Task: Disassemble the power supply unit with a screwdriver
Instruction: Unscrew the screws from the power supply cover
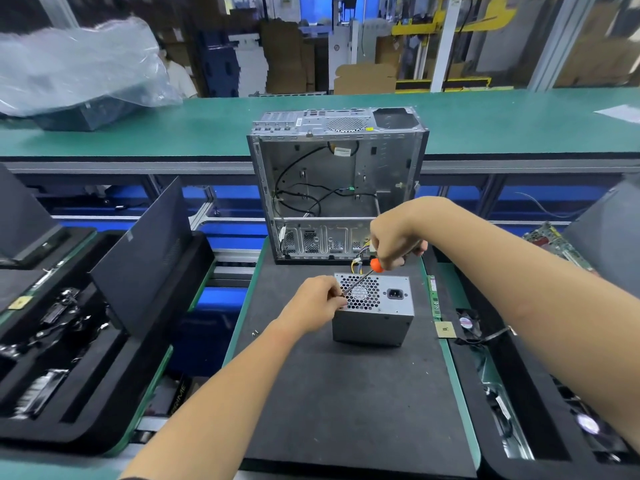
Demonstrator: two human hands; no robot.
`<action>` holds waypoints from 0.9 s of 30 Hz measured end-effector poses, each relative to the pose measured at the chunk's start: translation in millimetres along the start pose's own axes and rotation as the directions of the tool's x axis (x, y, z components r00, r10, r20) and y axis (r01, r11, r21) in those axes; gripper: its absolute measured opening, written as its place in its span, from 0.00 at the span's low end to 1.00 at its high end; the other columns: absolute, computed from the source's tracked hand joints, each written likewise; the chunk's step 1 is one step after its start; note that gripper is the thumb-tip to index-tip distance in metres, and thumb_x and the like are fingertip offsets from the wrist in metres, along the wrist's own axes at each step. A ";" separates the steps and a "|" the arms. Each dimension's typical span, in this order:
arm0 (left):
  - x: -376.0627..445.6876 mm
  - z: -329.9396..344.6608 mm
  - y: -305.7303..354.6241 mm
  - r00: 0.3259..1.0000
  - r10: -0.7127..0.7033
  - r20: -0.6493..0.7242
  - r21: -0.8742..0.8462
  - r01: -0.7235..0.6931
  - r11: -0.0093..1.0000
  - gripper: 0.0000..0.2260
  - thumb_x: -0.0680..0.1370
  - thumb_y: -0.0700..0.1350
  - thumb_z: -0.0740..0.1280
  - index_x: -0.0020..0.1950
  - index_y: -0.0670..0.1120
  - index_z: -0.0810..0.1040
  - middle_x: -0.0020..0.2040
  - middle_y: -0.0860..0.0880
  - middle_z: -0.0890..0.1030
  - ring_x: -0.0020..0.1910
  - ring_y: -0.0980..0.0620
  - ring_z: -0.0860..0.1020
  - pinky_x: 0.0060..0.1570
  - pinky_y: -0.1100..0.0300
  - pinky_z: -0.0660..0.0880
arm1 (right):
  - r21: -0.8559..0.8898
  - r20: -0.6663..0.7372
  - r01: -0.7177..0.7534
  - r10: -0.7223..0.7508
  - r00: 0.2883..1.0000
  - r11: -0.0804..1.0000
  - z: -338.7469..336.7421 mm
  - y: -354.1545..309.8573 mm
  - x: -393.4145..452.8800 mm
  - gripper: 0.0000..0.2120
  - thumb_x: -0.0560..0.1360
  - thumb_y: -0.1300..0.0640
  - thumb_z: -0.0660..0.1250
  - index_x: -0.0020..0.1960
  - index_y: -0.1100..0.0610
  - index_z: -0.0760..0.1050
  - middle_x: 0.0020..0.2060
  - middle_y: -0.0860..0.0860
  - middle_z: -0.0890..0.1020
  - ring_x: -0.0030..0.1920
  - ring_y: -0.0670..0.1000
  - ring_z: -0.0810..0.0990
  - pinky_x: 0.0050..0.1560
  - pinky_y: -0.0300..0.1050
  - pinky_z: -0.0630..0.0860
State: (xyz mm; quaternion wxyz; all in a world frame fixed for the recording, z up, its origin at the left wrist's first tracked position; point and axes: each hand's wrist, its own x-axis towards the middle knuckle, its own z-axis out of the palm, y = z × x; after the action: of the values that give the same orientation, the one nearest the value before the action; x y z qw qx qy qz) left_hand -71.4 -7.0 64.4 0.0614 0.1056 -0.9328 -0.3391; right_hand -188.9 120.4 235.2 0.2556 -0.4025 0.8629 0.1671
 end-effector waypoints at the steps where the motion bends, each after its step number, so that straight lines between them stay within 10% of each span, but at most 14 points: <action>1: -0.6 -0.6 -1.0 1.000 -0.013 -0.017 -0.050 0.012 0.999 0.08 0.74 0.41 0.69 0.37 0.48 0.73 0.35 0.53 0.77 0.32 0.60 0.73 0.33 0.70 0.66 | 0.005 -0.019 -0.006 0.006 1.000 1.000 -0.2 2.8 1.8 0.05 0.67 0.61 0.67 0.38 0.62 0.72 0.32 0.57 0.73 0.26 0.55 0.71 0.27 0.39 0.70; 9: -6.3 -26.5 -42.0 0.911 -0.337 -0.239 -0.321 0.254 0.912 0.09 0.71 0.38 0.66 0.38 0.53 0.77 0.34 0.52 0.78 0.35 0.51 0.79 0.38 0.56 0.79 | 0.270 -0.077 0.081 -0.062 0.995 0.960 17.8 -8.1 35.3 0.05 0.70 0.61 0.65 0.44 0.62 0.73 0.33 0.57 0.76 0.29 0.55 0.74 0.30 0.40 0.71; 16: -40.5 -36.8 -111.9 0.847 -0.483 -0.220 -0.212 0.442 0.872 0.10 0.76 0.39 0.63 0.37 0.50 0.76 0.36 0.48 0.80 0.37 0.47 0.81 0.38 0.53 0.80 | 0.207 -0.136 0.205 -0.179 0.974 0.957 37.3 -69.6 72.9 0.12 0.68 0.54 0.72 0.44 0.62 0.75 0.34 0.53 0.78 0.39 0.55 0.77 0.34 0.42 0.71; 21: -55.7 -32.0 -143.0 0.837 -0.489 -0.245 -0.133 0.471 0.872 0.09 0.75 0.38 0.67 0.36 0.50 0.76 0.35 0.55 0.78 0.34 0.59 0.76 0.32 0.73 0.69 | 0.168 -0.114 0.255 -0.238 0.965 0.952 41.5 -100.7 97.4 0.18 0.68 0.52 0.71 0.51 0.64 0.78 0.45 0.58 0.83 0.40 0.54 0.76 0.32 0.42 0.68; 27: -41.0 -19.7 -158.6 0.868 -0.471 -0.158 -0.051 0.469 0.882 0.07 0.75 0.36 0.64 0.42 0.46 0.79 0.37 0.51 0.78 0.33 0.56 0.76 0.30 0.73 0.67 | 0.118 -0.095 0.292 -0.282 0.955 0.949 40.8 -113.3 121.0 0.19 0.68 0.51 0.72 0.51 0.64 0.76 0.47 0.60 0.81 0.41 0.56 0.75 0.38 0.46 0.69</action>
State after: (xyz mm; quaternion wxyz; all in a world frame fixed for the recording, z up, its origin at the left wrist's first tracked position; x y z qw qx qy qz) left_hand -3.3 -128.1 -24.8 0.0550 0.3568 -0.8688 -0.3388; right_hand -153.9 -3.4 123.0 0.2696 -0.5125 0.8134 0.0558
